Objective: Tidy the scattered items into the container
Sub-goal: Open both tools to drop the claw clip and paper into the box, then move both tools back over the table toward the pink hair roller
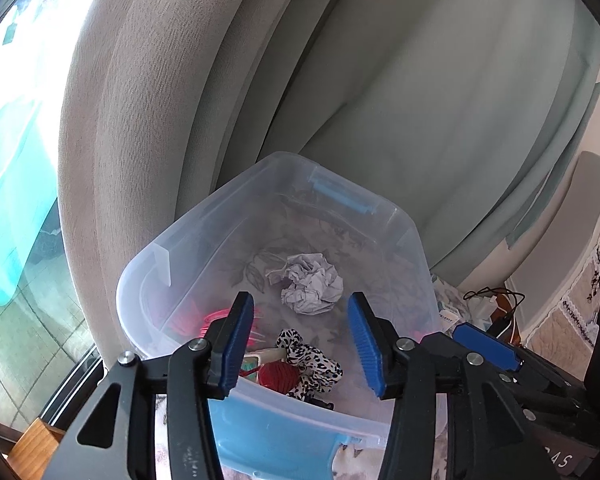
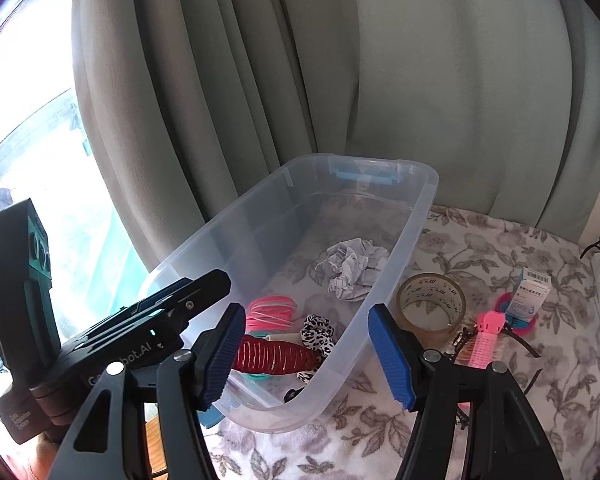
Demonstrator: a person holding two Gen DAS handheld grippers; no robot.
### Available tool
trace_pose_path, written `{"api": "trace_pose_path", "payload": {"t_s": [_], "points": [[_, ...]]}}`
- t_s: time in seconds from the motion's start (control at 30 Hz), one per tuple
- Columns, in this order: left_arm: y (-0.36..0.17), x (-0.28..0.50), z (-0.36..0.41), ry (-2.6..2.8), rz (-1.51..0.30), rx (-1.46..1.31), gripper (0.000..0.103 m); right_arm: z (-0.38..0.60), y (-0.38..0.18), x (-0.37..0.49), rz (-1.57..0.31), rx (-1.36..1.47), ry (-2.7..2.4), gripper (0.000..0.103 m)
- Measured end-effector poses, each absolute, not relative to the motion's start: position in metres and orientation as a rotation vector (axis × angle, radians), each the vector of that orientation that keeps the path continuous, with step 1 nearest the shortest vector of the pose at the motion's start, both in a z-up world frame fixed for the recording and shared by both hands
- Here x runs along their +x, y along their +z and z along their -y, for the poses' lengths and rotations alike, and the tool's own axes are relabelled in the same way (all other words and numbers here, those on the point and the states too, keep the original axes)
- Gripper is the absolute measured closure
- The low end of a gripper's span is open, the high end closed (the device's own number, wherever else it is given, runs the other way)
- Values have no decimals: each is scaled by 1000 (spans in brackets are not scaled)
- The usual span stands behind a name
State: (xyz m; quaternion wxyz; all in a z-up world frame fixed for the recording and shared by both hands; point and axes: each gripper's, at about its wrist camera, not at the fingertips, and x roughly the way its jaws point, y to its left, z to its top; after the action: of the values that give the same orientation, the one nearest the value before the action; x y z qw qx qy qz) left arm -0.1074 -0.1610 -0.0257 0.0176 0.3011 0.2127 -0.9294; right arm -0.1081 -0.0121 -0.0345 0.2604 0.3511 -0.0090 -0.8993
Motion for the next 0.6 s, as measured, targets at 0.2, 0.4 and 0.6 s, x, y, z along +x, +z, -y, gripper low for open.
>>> {"api": "trace_pose_path", "payload": {"t_s": [0.2, 0.4, 0.6], "points": [[-16, -91, 156, -2867, -590, 981, 49, 1, -25, -95, 44, 928, -2442, 35], [8, -15, 182, -2886, -510, 966, 47, -17, -10, -79, 89, 887, -2464, 35], [33, -14, 129, -2932, -422, 921, 44, -45, 10, -59, 158, 826, -2493, 35]]}}
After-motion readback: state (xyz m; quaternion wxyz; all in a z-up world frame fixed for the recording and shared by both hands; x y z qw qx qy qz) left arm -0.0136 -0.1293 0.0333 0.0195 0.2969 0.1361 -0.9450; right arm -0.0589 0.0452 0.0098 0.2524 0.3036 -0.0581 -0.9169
